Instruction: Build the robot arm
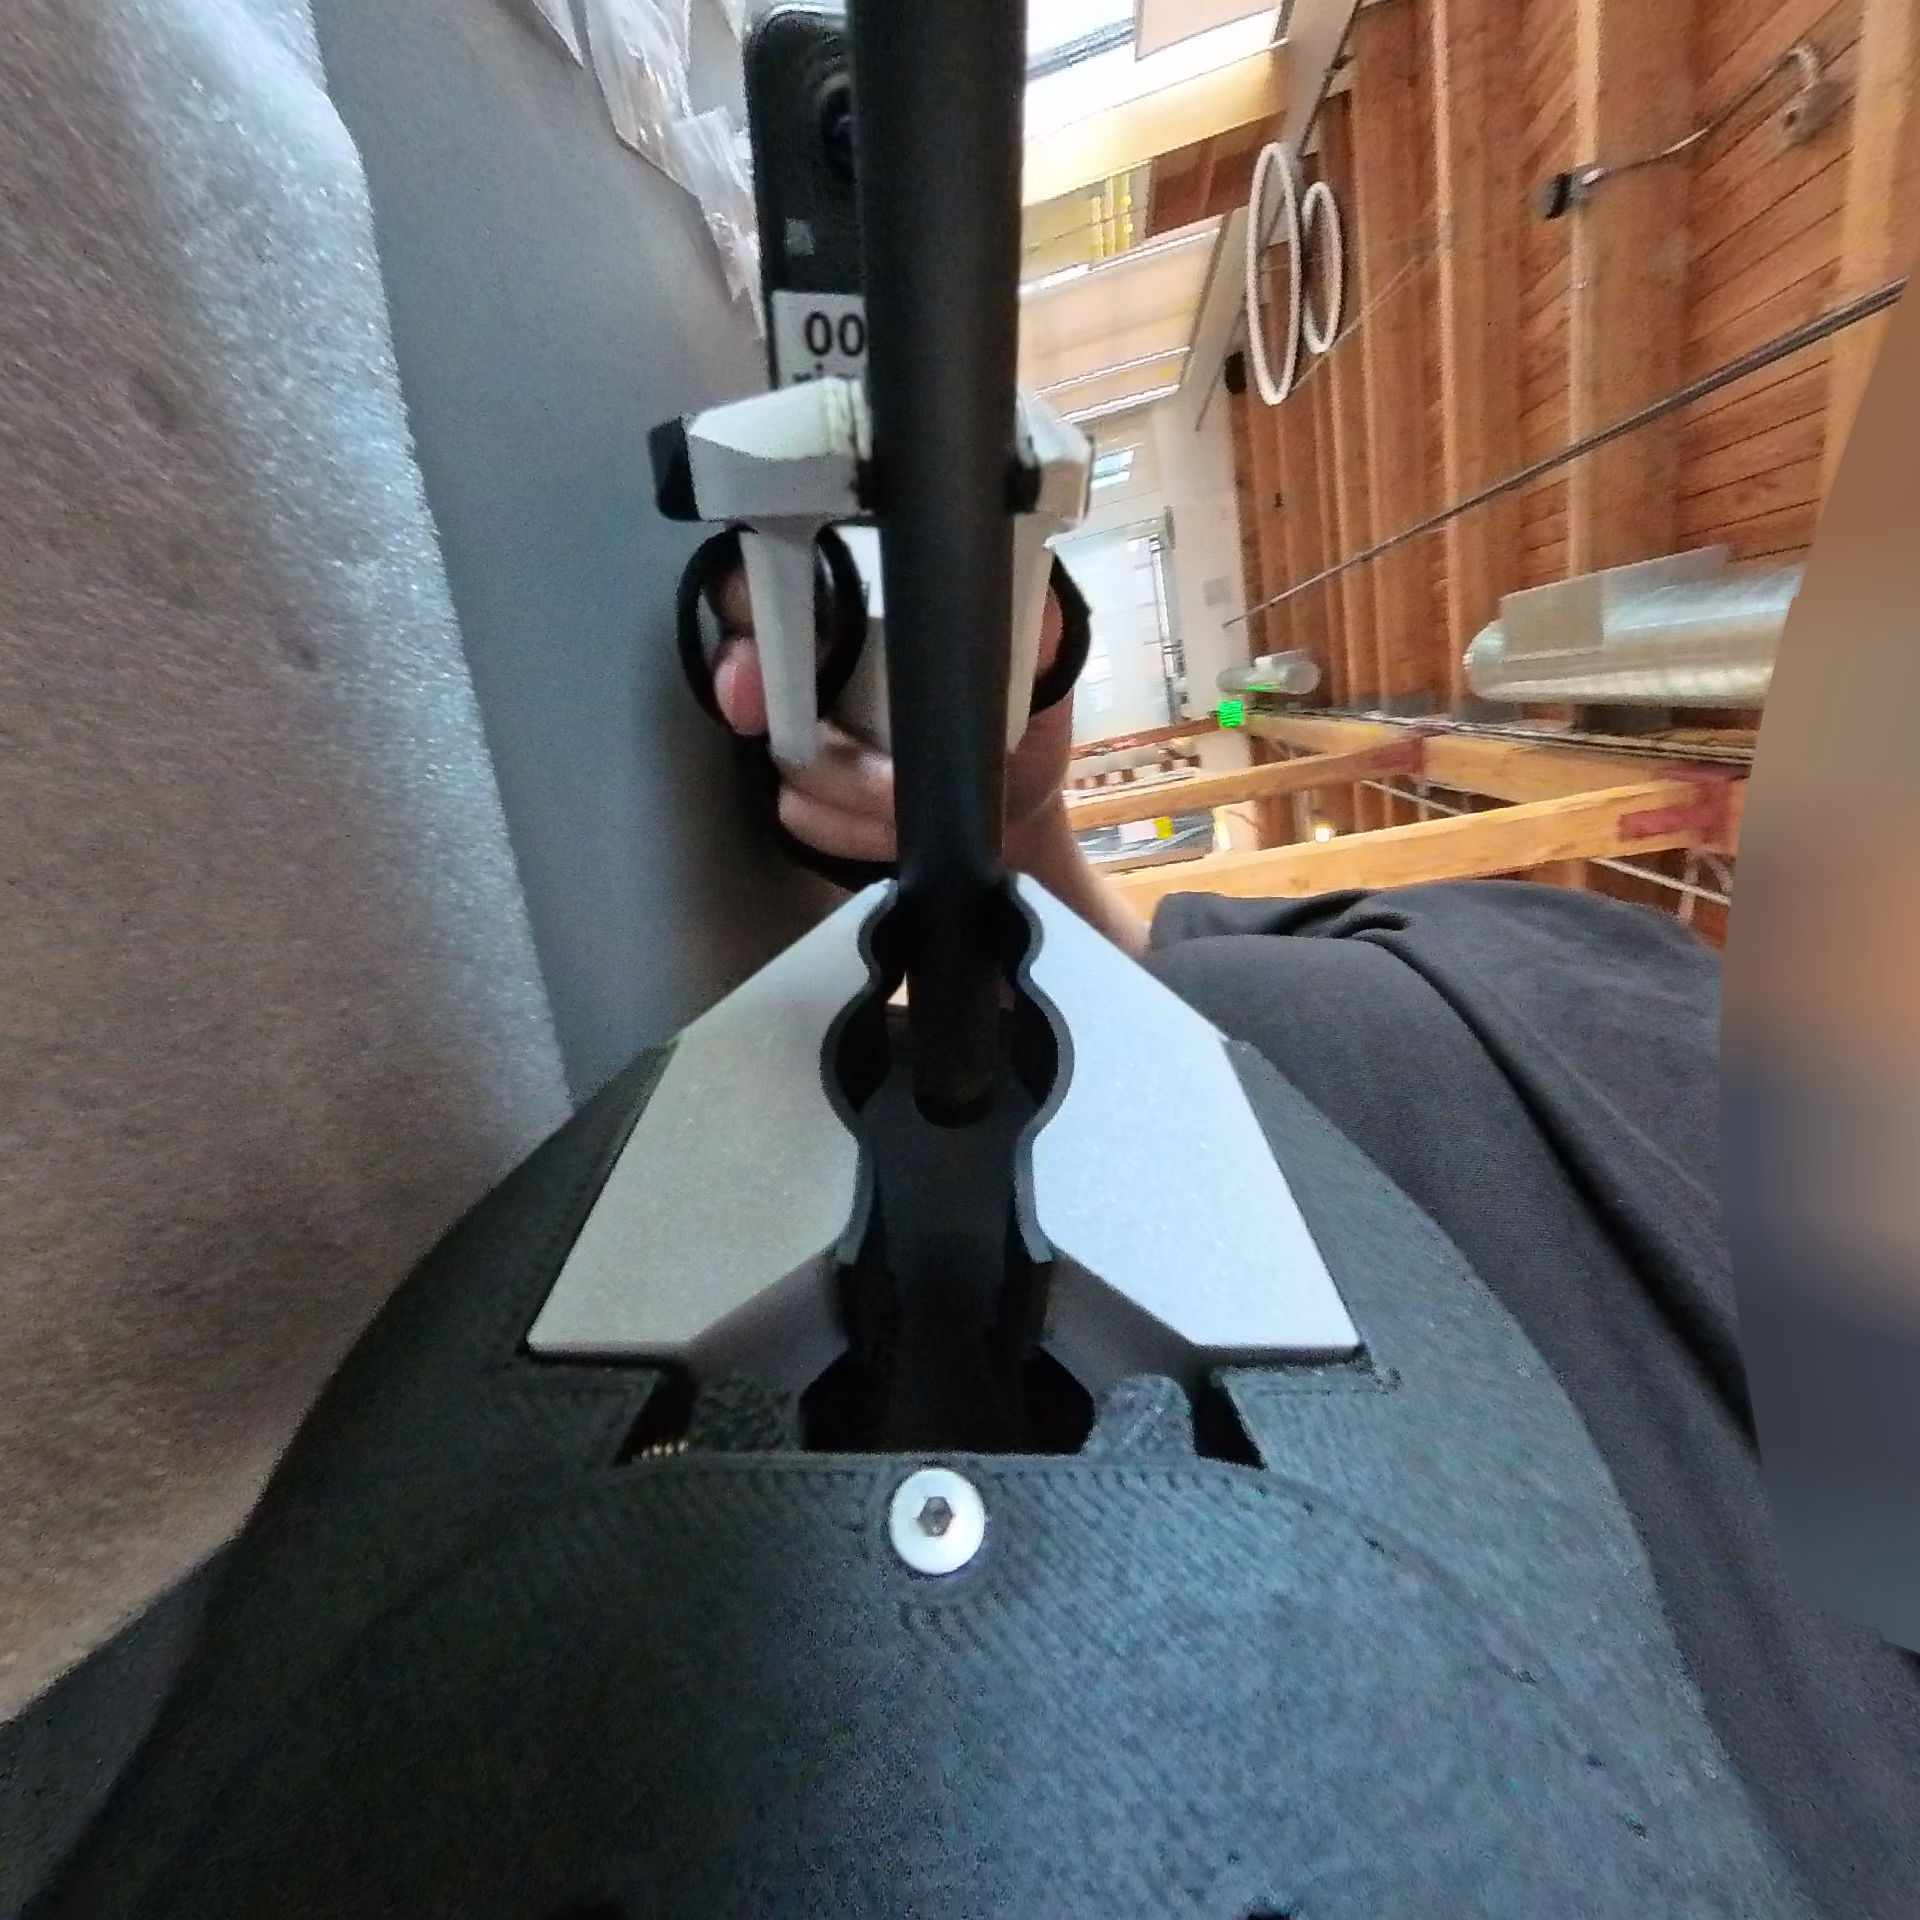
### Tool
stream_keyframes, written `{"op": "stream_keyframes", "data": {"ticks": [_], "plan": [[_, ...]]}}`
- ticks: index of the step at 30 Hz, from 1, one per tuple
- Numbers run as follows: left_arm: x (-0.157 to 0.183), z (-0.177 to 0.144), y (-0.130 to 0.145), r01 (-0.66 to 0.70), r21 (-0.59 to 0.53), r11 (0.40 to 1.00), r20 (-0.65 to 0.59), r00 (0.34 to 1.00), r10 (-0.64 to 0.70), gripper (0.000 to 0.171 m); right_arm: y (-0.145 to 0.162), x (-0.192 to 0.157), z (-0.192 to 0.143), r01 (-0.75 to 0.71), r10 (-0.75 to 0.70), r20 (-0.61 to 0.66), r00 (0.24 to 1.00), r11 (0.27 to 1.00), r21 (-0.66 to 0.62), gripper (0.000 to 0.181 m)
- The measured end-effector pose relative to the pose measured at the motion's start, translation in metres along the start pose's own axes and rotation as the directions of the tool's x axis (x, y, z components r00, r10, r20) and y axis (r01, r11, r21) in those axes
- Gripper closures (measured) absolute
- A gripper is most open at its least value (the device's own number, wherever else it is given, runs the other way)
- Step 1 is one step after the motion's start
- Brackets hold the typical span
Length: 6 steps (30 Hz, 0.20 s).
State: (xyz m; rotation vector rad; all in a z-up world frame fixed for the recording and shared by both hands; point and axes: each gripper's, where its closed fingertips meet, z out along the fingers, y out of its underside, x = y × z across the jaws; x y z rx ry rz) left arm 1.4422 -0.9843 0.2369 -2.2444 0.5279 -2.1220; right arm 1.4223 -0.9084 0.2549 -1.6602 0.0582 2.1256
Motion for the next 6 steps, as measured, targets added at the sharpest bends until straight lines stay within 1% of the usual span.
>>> {"op": "stream_keyframes", "data": {"ticks": [3, 6], "plan": [[0.0005, 0.0, -0.0015, 0.041, 0.012, 0.999, -0.053, 0.998, -0.041, 0.155, -0.0018, 0.0018, -0.0014, -0.034, 0.034, 0.002, 0.999, 0.999, 0.01, 0.166], [-0.0031, 0.0002, -0.0036, 0.054, 0.015, 0.998, -0.062, 0.997, -0.053, 0.155, -0.004, 0.0058, -0.0029, -0.046, 0.047, -0.021, 0.999, 0.999, 0.023, 0.166]]}}
